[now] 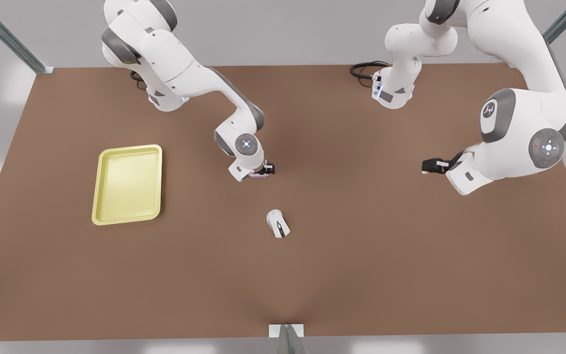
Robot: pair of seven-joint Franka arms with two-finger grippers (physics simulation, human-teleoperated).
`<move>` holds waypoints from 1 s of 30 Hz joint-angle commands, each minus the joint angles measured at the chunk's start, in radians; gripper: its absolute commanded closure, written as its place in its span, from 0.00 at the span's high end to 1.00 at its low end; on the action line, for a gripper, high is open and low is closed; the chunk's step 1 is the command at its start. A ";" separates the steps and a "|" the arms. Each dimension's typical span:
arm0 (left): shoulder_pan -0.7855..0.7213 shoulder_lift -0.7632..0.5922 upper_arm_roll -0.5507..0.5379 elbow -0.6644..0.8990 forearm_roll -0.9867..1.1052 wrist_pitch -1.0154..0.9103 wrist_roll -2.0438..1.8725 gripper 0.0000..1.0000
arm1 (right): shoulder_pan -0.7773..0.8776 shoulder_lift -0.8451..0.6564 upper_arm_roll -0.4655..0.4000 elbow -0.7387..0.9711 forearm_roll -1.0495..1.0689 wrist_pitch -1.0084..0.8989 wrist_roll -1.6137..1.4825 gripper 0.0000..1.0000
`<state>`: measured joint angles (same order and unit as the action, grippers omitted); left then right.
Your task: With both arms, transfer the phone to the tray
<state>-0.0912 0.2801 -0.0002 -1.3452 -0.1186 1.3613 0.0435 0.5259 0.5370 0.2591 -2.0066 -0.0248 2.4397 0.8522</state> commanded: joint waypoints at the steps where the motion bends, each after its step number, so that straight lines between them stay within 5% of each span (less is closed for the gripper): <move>1: 0.001 -0.007 0.000 0.008 0.005 -0.021 0.065 1.00 | 0.000 0.003 0.000 -0.012 0.002 0.070 -0.147 1.00; 30: 0.001 -0.019 0.002 -0.002 0.030 -0.044 0.022 1.00 | 0.034 0.024 0.002 -0.070 -0.004 0.099 -0.298 1.00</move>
<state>-0.0902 0.2619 0.0023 -1.3479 -0.0892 1.3181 0.0651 0.5601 0.5613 0.2606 -2.0791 -0.0304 2.5421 0.6291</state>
